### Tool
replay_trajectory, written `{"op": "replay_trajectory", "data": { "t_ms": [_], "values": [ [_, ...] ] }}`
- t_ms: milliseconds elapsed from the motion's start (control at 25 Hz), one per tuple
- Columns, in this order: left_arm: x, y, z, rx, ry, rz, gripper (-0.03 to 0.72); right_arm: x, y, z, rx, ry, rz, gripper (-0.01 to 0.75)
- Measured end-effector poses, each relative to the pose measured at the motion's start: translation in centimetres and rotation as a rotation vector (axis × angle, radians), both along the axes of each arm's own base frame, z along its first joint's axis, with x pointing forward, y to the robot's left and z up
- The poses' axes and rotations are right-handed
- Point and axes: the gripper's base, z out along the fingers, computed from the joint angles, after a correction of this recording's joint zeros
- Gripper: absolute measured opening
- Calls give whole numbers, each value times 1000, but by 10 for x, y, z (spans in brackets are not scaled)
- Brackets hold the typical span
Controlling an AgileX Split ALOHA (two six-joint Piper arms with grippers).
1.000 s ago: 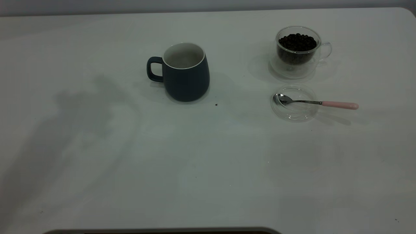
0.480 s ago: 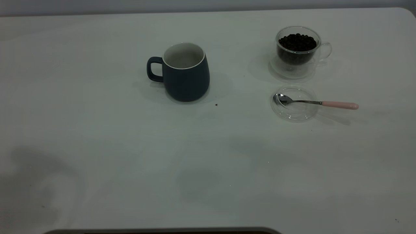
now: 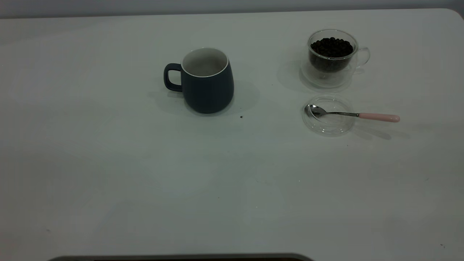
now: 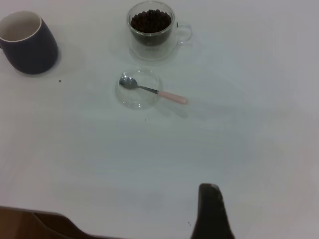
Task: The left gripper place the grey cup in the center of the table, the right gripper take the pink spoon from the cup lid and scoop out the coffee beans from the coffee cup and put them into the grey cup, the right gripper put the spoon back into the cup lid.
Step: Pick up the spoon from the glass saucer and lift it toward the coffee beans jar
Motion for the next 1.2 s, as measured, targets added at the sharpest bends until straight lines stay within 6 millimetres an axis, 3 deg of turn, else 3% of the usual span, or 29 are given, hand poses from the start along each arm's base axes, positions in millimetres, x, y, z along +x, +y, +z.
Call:
{"op": "replay_trajectory", "data": {
  "t_ms": [520,760,1200],
  "values": [
    [-53,15,7,-79,-344,25,569,0,0,0,0,0,0,577],
    [-74,19,6,-88,-487,130,569,0,0,0,1,0,-1,577],
    [-77,19,5,-80,-502,174,569,0,0,0,0,0,0,577]
  ]
}}
